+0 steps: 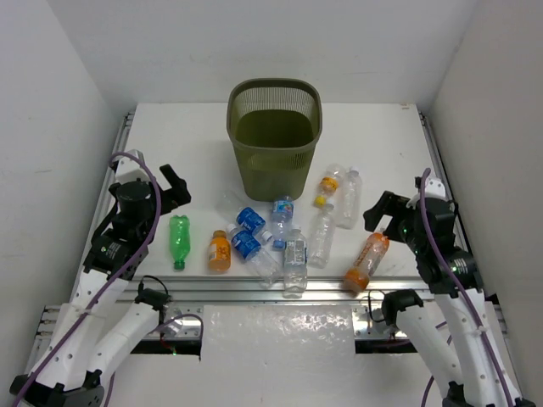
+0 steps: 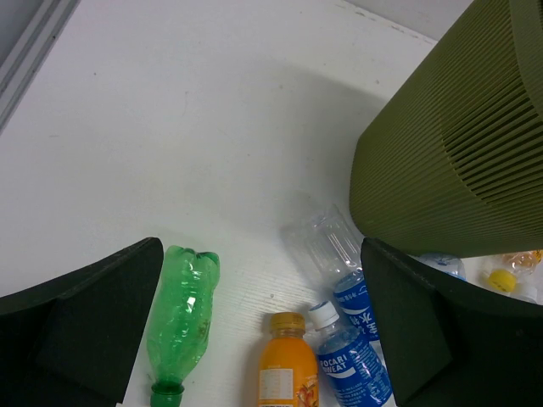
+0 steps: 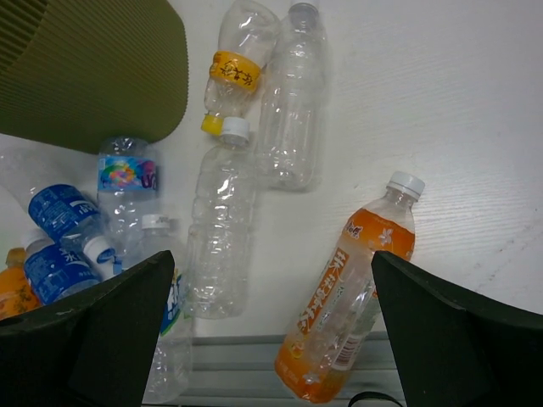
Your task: Put the plastic bottles in the bin
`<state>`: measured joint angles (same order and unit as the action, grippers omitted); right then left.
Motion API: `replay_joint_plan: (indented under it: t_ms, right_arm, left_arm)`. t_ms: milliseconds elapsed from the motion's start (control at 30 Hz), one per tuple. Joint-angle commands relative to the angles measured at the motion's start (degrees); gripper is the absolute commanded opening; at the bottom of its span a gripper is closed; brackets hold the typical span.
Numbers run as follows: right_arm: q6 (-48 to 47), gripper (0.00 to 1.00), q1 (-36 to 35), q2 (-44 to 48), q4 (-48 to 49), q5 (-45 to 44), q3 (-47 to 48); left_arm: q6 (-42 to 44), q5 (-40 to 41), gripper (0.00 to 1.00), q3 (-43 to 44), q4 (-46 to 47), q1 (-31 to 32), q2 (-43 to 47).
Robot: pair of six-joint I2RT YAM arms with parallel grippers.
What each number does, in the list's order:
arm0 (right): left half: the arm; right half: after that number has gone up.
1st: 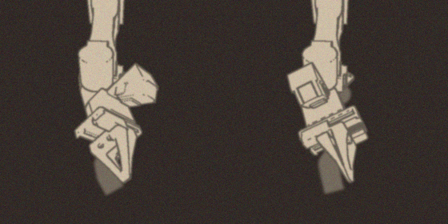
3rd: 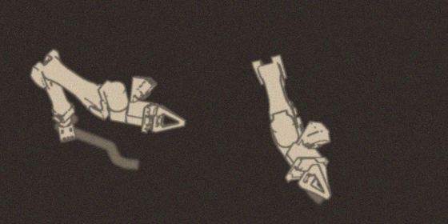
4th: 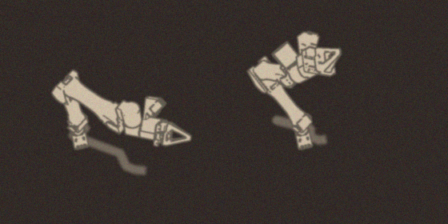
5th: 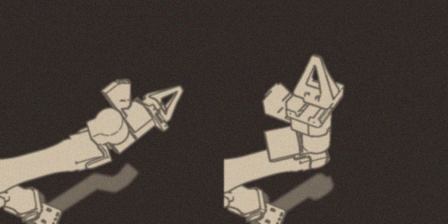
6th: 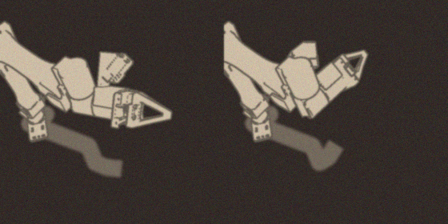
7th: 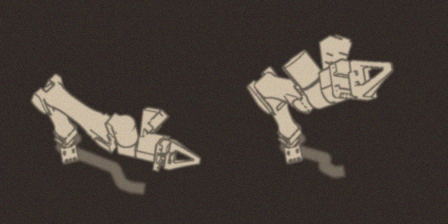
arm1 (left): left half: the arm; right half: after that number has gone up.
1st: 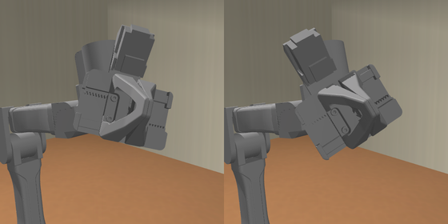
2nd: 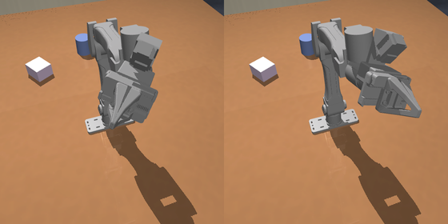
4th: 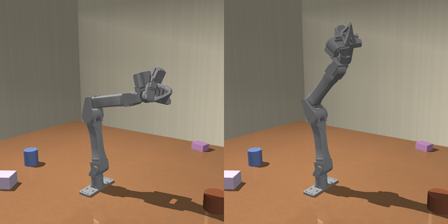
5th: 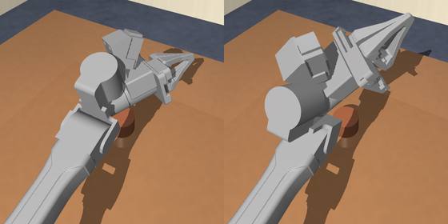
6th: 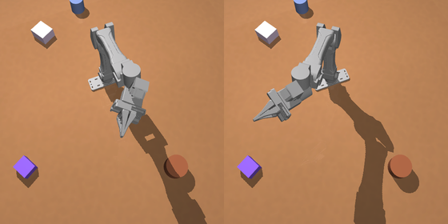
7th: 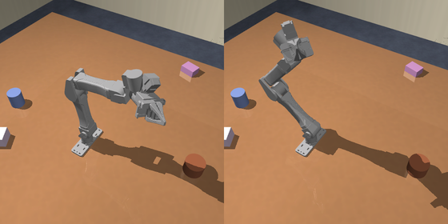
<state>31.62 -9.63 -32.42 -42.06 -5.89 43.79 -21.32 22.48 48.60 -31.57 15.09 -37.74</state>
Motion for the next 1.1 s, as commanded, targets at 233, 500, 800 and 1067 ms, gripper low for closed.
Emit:
replay_joint_plan:
  t_ms: [233, 500, 800, 1067]
  right_arm:
    - [0.64, 0.99, -0.22, -15.45, 15.33, 5.19, -4.51]
    - [0.03, 0.96, 0.31, -44.25, 28.42, 5.63, -0.47]
    - [-2.35, 0.60, 4.53, -60.56, 35.30, 7.91, 4.29]
    - [-5.68, 0.33, 4.53, -43.10, 33.73, 3.78, -0.55]
  left_arm:
    - [-0.04, -0.86, 1.00, 0.80, 1.95, 0.46, 0.56]
    - [1.37, -5.86, 1.00, 0.36, 3.01, 0.29, -1.55]
    - [1.90, -7.62, 1.00, 0.18, 3.36, 0.11, -2.87]
    - [1.37, -20.24, 1.00, 2.64, 5.64, 0.11, -4.72]
